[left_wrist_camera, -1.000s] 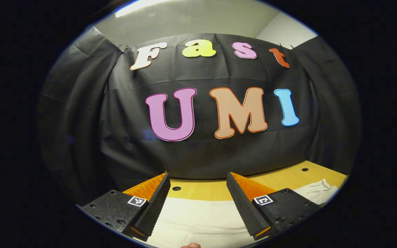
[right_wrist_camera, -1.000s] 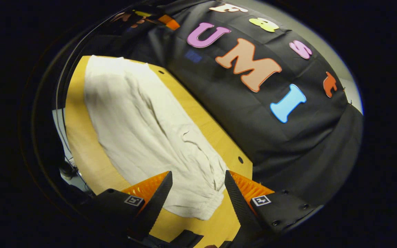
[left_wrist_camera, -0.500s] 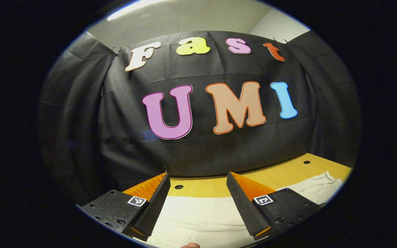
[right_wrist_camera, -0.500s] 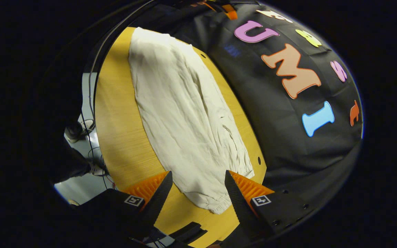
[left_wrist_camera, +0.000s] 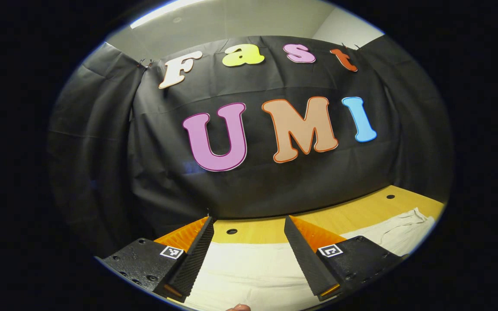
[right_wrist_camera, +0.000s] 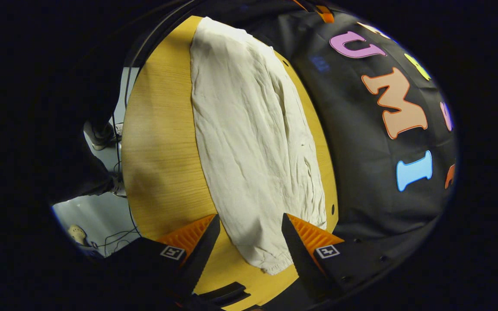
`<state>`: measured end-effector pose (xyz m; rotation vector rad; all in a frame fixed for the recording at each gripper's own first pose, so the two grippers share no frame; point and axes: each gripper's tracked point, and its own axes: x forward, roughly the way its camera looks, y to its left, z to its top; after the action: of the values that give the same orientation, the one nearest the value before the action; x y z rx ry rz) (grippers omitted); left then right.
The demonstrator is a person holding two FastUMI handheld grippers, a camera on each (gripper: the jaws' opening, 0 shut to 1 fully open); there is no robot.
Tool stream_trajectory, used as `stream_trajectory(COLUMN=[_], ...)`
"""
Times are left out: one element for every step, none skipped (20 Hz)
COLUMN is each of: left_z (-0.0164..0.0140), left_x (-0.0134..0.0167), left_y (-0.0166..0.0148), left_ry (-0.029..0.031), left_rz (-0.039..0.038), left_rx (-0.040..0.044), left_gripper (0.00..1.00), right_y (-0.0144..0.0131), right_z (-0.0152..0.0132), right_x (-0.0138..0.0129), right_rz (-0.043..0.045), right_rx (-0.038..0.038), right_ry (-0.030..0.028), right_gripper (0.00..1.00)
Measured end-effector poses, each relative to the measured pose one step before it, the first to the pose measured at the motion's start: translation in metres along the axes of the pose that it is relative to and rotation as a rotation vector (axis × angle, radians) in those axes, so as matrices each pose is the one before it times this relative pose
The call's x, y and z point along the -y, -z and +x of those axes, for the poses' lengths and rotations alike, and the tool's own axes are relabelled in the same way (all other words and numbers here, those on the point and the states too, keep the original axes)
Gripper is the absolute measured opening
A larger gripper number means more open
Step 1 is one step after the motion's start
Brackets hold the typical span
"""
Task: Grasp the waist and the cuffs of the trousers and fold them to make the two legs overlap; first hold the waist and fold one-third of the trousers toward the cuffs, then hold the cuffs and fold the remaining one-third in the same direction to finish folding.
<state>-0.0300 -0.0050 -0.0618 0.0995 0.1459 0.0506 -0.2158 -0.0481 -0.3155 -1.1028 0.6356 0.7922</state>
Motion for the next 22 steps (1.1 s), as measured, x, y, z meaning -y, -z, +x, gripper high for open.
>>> stream_trajectory(left_z=[0.00026, 0.00013, -0.00003, 0.00057, -0.00012, 0.00021, -0.00065, -0.00036, -0.00066, -0.00003, -0.00014, -0.00063, -0.00009, -0.00142, -0.00152, -0.00141, -0.00214, -0.00151, -0.00161, -0.00199, -0.00130, -0.00290], left_x=[-0.00270, -0.00320, -0.00204, -0.00287, -0.00306, -0.00203, -0.00272, -0.00260, -0.00209, -0.00225, -0.00118, -0.00211, -0.00174, -0.00209, -0.00231, -0.00244, -0.00247, -0.00405, -0.00237, -0.00215, -0.00275, -0.00291], left_y=[0.00035, 0.00045, 0.00110, 0.00108, 0.00240, 0.00281, 0.00137, 0.00254, 0.00120, 0.00070, 0.00072, 0.00093, 0.00076, 0.00248, 0.00198, 0.00352, 0.00420, 0.00523, 0.00491, 0.00678, 0.00765, 0.01011], left_ry=[-0.00642, -0.00655, -0.00550, -0.00541, -0.00604, -0.00469, -0.00484, -0.00387, -0.00552, -0.00462, -0.00190, -0.00174, -0.00060, -0.00170, -0.00057, 0.00242, 0.00209, 0.00223, 0.00540, 0.01125, 0.01497, 0.01511], left_rz=[0.00230, 0.00221, 0.00232, 0.00259, 0.00484, 0.00477, 0.00346, 0.00356, 0.00517, 0.00393, 0.00432, 0.00700, 0.01001, 0.01100, 0.01349, 0.01878, 0.03028, 0.03376, 0.03586, 0.03604, 0.03615, 0.03811], left_rx=[-0.00102, -0.00215, 0.00022, -0.00020, -0.00646, -0.00651, -0.00568, -0.00491, -0.00315, 0.00035, -0.00157, -0.00164, -0.00168, 0.00107, 0.00190, -0.00080, -0.00300, -0.00456, -0.00214, -0.00208, -0.00623, -0.01380], left_gripper=[0.96, 0.96, 0.96, 0.96, 0.96, 0.96, 0.96, 0.96, 0.96, 0.96, 0.96, 0.96, 0.96, 0.96, 0.97, 0.97, 0.96, 0.96, 0.96, 0.96, 0.96, 0.96], right_y=[-0.00033, -0.00077, -0.00124, -0.00007, -0.00103, -0.00193, -0.00043, -0.00149, 0.00037, 0.00158, 0.00024, -0.00095, -0.00162, -0.00118, 0.00519, 0.00049, 0.00109, -0.00038, -0.00173, -0.00239, -0.00039, -0.00003], right_z=[0.00312, 0.00156, 0.00285, 0.00393, 0.00352, 0.00396, 0.00449, 0.00348, 0.00190, 0.00337, 0.00180, -0.00118, -0.00068, 0.00047, 0.00366, 0.00012, 0.00019, 0.00033, -0.00020, -0.00029, 0.00011, -0.00083], right_x=[0.00086, 0.00213, 0.00134, 0.00101, 0.00161, 0.00289, -0.00150, 0.00055, -0.00277, -0.00352, -0.00237, -0.00239, -0.00025, 0.00264, 0.00119, 0.00035, -0.00267, -0.00051, -0.00074, 0.00058, -0.00041, 0.00002], right_rz=[0.00062, -0.00416, -0.00740, -0.00844, -0.01381, -0.01461, -0.00720, -0.00452, 0.00849, 0.01545, 0.00976, 0.00458, 0.00356, 0.00799, 0.02890, 0.03534, 0.03164, 0.01893, -0.00389, -0.02136, -0.02723, -0.02770], right_rx=[-0.00197, -0.00044, 0.00193, -0.00024, -0.00057, -0.00408, -0.00557, -0.00458, -0.00668, -0.00797, -0.00131, -0.00653, 0.00190, -0.00303, -0.00482, -0.00815, -0.00949, -0.00564, -0.00072, 0.00511, 0.00659, 0.00524], right_ry=[-0.00228, 0.00550, 0.00578, 0.00361, 0.01928, 0.01403, 0.00170, 0.00915, -0.01146, -0.01311, -0.00714, 0.00043, 0.00336, 0.01111, 0.00272, -0.00527, -0.00795, -0.00396, 0.00467, 0.01044, 0.01520, 0.01652], right_gripper=[0.94, 0.93, 0.92, 0.91, 0.85, 0.81, 0.79, 0.69, 0.62, 0.53, 0.38, 0.24, 0.17, 0.13, 0.07, 0.08, 0.08, 0.08, 0.08, 0.05, 0.08, 0.08])
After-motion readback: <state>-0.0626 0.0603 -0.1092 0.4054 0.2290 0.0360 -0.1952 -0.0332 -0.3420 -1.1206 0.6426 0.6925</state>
